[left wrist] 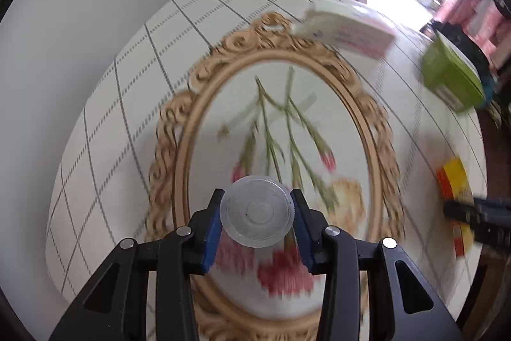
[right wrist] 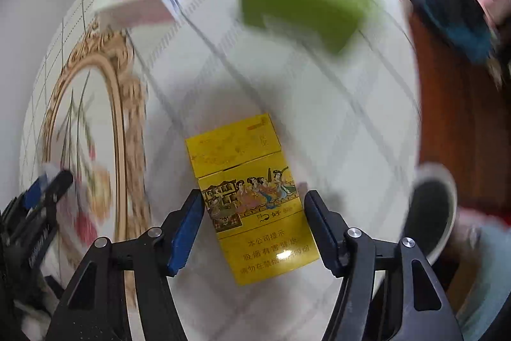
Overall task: Collect trash
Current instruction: 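Grasp the clear plastic cup with the left tool while the right tool grasps the yellow pack, then carry cup and yellow pack over the white bin and open both tools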
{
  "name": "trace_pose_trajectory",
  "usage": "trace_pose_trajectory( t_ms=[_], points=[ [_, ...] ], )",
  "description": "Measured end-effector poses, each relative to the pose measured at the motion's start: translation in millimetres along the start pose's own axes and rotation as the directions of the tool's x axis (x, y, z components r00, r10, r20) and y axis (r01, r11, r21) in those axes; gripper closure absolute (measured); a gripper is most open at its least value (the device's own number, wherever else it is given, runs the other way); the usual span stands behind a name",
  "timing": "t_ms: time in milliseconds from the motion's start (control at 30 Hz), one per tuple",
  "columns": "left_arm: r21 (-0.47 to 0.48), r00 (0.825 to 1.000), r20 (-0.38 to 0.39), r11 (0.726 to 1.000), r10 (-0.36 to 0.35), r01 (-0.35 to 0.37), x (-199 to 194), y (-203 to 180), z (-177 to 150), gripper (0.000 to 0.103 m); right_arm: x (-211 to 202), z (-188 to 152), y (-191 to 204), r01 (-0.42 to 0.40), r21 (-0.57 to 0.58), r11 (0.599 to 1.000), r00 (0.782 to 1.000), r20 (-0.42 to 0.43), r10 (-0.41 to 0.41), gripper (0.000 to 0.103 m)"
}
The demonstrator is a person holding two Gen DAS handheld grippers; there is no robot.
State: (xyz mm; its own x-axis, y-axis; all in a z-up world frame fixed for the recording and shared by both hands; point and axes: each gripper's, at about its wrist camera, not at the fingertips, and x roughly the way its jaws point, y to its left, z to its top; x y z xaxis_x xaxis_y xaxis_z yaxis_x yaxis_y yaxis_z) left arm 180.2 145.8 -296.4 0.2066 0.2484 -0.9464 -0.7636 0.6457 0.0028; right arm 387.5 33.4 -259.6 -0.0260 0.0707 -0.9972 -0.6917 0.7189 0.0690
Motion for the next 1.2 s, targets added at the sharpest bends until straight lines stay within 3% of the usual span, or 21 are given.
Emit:
trace_pose_trajectory(
  t_ms=[200, 233, 267, 300, 433, 567, 633, 767, 867, 967, 1033, 1067, 1200],
  points=[
    [0.11, 0.997, -0.048, 0.992, -0.059, 0.064, -28, -17, -60, 0.066, -7, -105, -27, -0.031, 0.172, 0.985, 0.997, -0.059, 0.042, 0.035],
    [0.121, 0.996, -0.058, 0.99, -0.064, 0.07, -32, -19, -70, 0.066, -6, -112, -27, -0.035, 0.179, 0.983, 0.996, -0.072, 0.048, 0.032],
    [0.129, 0.995, -0.068, 0.988, -0.071, 0.079, -34, -21, -78, 0.066, -9, -119, -27, -0.031, 0.172, 0.985, 0.996, -0.072, 0.044, 0.02],
    [0.137, 0.994, -0.08, 0.987, -0.073, 0.083, -35, -24, -85, 0.066, -12, -125, -28, -0.034, 0.168, 0.985, 0.996, -0.07, 0.046, 0.015],
    [0.155, 0.992, -0.102, 0.984, -0.075, 0.09, -36, -27, -104, 0.066, -20, -130, -11, -0.013, 0.07, 0.997, 0.999, -0.052, 0.016, 0.015],
    [0.16, 0.993, -0.096, 0.984, -0.063, 0.078, -37, -27, -106, 0.066, -13, -120, 14, 0.091, -0.078, 0.993, 0.993, -0.074, -0.096, 0.015],
    [0.157, 0.994, -0.096, 0.985, -0.061, 0.076, -35, -25, -104, 0.066, -7, -116, 22, 0.084, -0.114, 0.99, 0.991, -0.094, -0.095, 0.017],
    [0.147, 0.993, -0.098, 0.986, -0.062, 0.076, -35, -24, -104, 0.066, -15, -113, 31, 0.06, -0.133, 0.989, 0.996, -0.064, -0.069, 0.044],
    [0.146, 0.993, -0.099, 0.986, -0.067, 0.081, -36, -24, -105, 0.066, -9, -121, 41, 0.027, -0.005, 1.0, 0.997, -0.072, -0.027, 0.044],
    [0.142, 0.993, -0.098, 0.986, -0.072, 0.086, -35, -24, -103, 0.066, -12, -121, 18, -0.047, 0.151, 0.987, 0.997, -0.06, 0.057, 0.044],
    [0.142, 0.992, -0.098, 0.986, -0.076, 0.09, -35, -23, -102, 0.066, -12, -119, 20, -0.024, 0.136, 0.99, 0.997, -0.071, 0.034, 0.037],
    [0.143, 0.992, -0.097, 0.986, -0.077, 0.09, -35, -23, -103, 0.066, -11, -118, 24, 0.002, 0.108, 0.994, 0.997, -0.081, 0.007, 0.029],
    [0.149, 0.992, -0.095, 0.985, -0.078, 0.091, -35, -24, -103, 0.066, -7, -122, 43, 0.071, 0.04, 0.997, 0.995, -0.075, -0.068, 0.029]
  ],
)
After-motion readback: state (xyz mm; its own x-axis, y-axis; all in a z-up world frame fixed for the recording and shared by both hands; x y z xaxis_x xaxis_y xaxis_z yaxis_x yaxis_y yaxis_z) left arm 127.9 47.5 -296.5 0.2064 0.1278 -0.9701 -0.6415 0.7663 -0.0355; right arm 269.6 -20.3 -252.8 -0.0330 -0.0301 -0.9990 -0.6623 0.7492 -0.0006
